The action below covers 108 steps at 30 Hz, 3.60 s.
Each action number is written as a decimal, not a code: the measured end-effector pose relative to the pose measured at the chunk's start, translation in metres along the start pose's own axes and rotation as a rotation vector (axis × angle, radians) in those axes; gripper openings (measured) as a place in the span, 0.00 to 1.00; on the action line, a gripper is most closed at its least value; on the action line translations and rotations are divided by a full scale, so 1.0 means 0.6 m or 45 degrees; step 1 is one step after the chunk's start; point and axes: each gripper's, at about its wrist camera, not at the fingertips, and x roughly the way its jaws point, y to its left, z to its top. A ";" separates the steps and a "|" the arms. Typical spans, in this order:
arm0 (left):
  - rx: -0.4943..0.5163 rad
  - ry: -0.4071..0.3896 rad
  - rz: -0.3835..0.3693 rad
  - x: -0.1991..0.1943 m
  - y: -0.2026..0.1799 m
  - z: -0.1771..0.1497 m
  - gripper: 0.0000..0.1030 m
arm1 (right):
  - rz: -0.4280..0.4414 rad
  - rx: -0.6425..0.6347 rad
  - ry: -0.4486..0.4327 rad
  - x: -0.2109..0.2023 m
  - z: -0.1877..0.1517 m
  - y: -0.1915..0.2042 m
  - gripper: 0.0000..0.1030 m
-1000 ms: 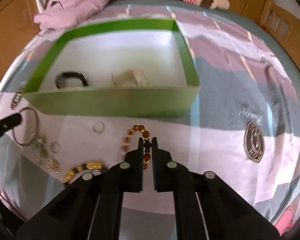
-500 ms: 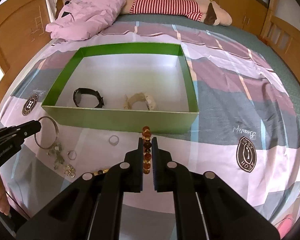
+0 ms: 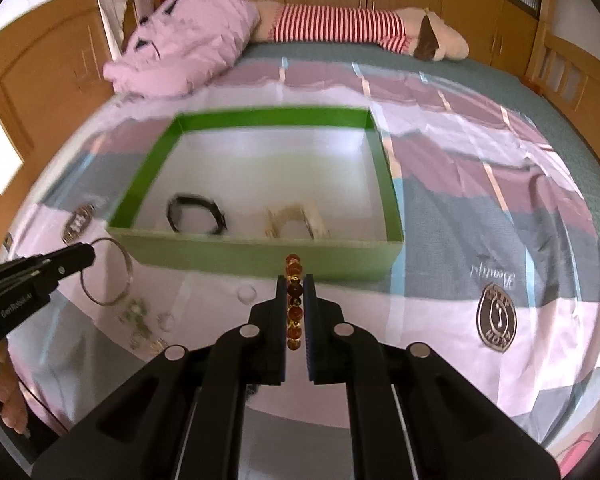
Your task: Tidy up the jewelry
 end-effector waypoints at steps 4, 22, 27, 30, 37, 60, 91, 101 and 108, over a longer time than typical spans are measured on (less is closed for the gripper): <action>-0.024 -0.011 -0.024 0.020 -0.005 0.054 0.07 | -0.015 -0.040 -0.089 -0.009 0.046 0.004 0.07; 0.033 0.078 0.060 0.069 0.007 0.039 0.35 | 0.058 0.027 0.026 0.073 0.064 -0.022 0.37; 0.099 0.249 0.082 0.073 0.023 -0.028 0.35 | 0.248 -0.122 0.250 0.065 -0.001 0.031 0.37; 0.074 0.413 0.118 0.110 0.037 -0.061 0.35 | 0.197 -0.289 0.388 0.101 -0.053 0.071 0.37; 0.090 0.457 0.137 0.127 0.035 -0.072 0.43 | -0.008 -0.302 0.487 0.158 -0.083 0.056 0.35; -0.039 0.417 0.073 0.128 0.063 -0.062 0.11 | 0.132 0.067 0.411 0.136 -0.029 -0.026 0.07; -0.019 0.510 0.125 0.162 0.052 -0.082 0.64 | 0.276 -0.104 0.505 0.162 -0.073 0.085 0.42; -0.002 0.534 0.166 0.183 0.057 -0.090 0.36 | 0.095 -0.215 0.396 0.207 -0.074 0.158 0.31; 0.026 0.456 0.273 0.169 0.053 -0.081 0.22 | 0.153 -0.205 0.428 0.210 -0.071 0.157 0.12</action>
